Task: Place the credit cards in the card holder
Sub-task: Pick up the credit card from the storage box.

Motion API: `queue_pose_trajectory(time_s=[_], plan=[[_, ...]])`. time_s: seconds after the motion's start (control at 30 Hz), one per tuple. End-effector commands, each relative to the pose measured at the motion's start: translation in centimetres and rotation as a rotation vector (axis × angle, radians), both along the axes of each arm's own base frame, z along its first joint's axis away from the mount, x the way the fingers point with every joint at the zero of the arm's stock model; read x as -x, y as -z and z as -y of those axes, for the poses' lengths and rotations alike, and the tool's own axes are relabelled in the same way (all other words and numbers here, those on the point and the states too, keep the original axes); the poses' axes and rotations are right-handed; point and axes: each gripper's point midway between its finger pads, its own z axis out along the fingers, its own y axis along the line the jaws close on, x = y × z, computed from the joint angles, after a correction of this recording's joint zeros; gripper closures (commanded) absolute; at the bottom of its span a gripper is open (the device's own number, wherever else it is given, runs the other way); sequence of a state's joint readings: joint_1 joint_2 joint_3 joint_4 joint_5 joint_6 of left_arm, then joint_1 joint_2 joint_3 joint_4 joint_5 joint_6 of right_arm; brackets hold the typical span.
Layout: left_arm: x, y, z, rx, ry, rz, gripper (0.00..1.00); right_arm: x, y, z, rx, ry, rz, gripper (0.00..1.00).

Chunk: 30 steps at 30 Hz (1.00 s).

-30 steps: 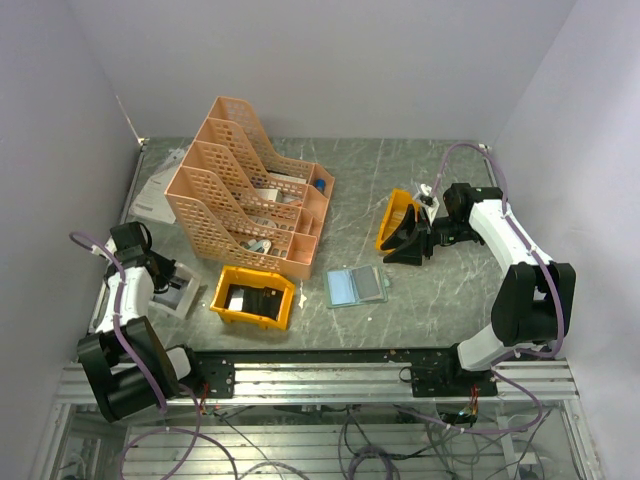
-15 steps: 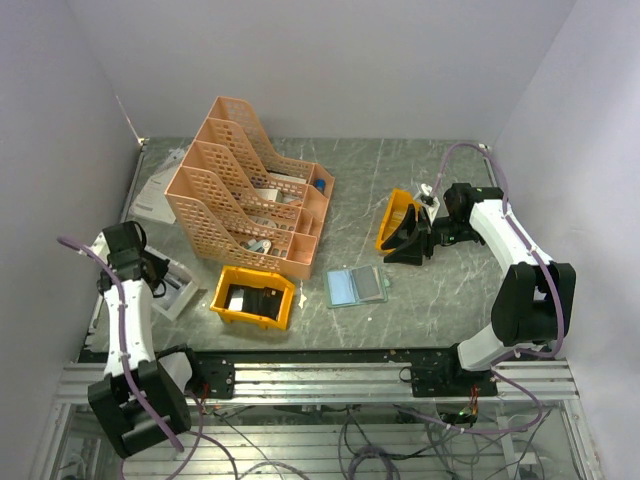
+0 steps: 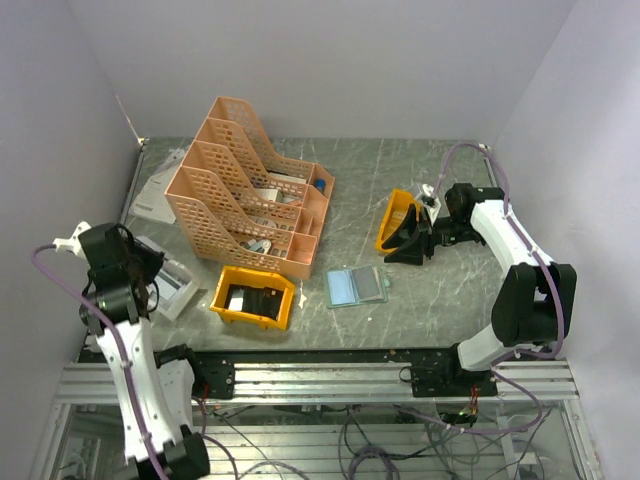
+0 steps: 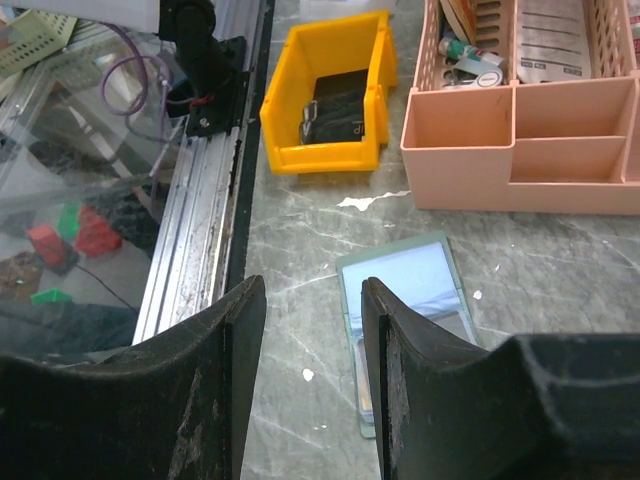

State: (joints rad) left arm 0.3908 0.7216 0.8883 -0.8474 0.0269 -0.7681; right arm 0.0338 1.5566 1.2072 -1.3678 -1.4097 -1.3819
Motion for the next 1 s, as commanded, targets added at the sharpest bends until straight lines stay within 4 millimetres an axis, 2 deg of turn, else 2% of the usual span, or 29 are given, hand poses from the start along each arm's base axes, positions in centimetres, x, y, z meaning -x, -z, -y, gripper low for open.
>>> queue_pose_trajectory(time_s=[0.0, 0.1, 0.23, 0.43, 0.53, 0.63, 0.73, 0.77, 0.83, 0.9, 0.97], plan=[[2.1, -4.0, 5.0, 0.051, 0.220, 0.143, 0.93, 0.3, -0.6, 0.2, -0.005, -0.003, 0.090, 0.56], [3.4, -6.6, 8.6, 0.079, 0.388, 0.280, 0.93, 0.5, -0.5, 0.2, 0.000, -0.009, 0.123, 0.57], [4.5, -9.9, 12.4, 0.118, 0.576, 0.467, 0.93, 0.4, -0.4, 0.3, 0.008, -0.014, 0.171, 0.57], [6.1, -13.0, 15.4, 0.122, 0.754, 0.639, 0.93, -1.3, 0.1, 0.8, 0.087, 0.042, 0.129, 0.57], [5.5, -13.3, 15.5, 0.135, 0.763, 0.676, 0.93, -4.4, 0.1, 1.6, 0.176, 0.173, 0.143, 0.55], [4.1, -14.2, 14.0, 0.092, 0.678, 0.715, 0.93, -6.2, -1.3, 2.1, 0.208, 0.274, 0.200, 0.53], [3.0, -17.7, 13.7, 0.081, 0.678, 0.799, 0.93, -6.3, -2.0, 2.1, 0.209, 0.274, 0.207, 0.53], [3.0, -19.1, 13.8, 0.078, 0.685, 0.824, 0.93, -6.3, -1.9, 2.1, 0.208, 0.269, 0.199, 0.53], [2.8, -20.7, 13.8, 0.070, 0.691, 0.847, 0.93, -6.4, -1.5, 2.0, 0.204, 0.253, 0.181, 0.52], [2.5, -21.3, 13.8, 0.086, 0.695, 0.861, 0.93, -6.3, -1.1, 1.7, 0.185, 0.238, 0.154, 0.53], [2.0, -20.5, 13.6, 0.112, 0.690, 0.844, 0.93, -6.2, -0.8, 1.5, 0.166, 0.231, 0.136, 0.53]])
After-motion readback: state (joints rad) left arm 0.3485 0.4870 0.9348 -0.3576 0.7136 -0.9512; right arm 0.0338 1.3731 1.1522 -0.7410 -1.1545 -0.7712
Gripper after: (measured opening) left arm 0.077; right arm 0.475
